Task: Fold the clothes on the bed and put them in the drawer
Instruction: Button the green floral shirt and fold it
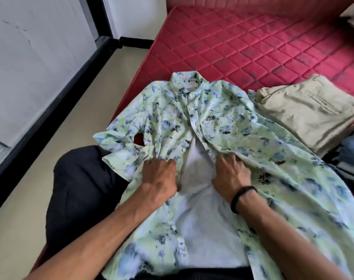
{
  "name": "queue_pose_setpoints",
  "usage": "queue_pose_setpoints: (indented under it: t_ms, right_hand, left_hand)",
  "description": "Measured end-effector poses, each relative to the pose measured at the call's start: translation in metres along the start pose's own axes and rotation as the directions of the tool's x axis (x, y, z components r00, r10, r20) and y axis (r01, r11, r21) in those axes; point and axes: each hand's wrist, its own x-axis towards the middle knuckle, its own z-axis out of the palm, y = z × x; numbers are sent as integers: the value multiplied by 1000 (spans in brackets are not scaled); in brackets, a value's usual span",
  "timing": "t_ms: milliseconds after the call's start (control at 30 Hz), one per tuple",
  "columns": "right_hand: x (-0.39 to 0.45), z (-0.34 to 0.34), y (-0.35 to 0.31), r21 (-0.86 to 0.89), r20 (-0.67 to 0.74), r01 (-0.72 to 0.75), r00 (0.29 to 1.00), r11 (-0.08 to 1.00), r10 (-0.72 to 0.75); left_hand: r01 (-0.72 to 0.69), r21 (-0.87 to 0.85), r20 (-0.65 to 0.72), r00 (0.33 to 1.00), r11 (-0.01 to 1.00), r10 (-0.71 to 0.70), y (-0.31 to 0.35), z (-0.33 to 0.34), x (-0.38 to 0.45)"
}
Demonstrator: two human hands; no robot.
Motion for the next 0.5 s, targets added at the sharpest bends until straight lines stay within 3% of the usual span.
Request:
queue_pose_setpoints:
  t_ms: [167, 267, 400, 500]
  right_hand:
    - [9, 2, -2, -41, -64, 42, 997, 998, -45]
    - [20, 2, -5, 87, -98, 96, 991, 992, -87]
    - [44, 4, -14, 180, -133, 140, 984, 974, -117]
    - [60, 2, -18, 181, -153, 106, 985, 978, -79]
  left_hand:
    - [34, -50, -67, 997, 998, -37, 2, 4, 5]
    - [-6, -241, -146, 989, 970, -30, 1, 11, 14]
    - [-114, -368, -279, 960, 923, 7, 9, 16, 29]
    - [-110, -546, -309, 948, 831, -78, 21, 17, 53]
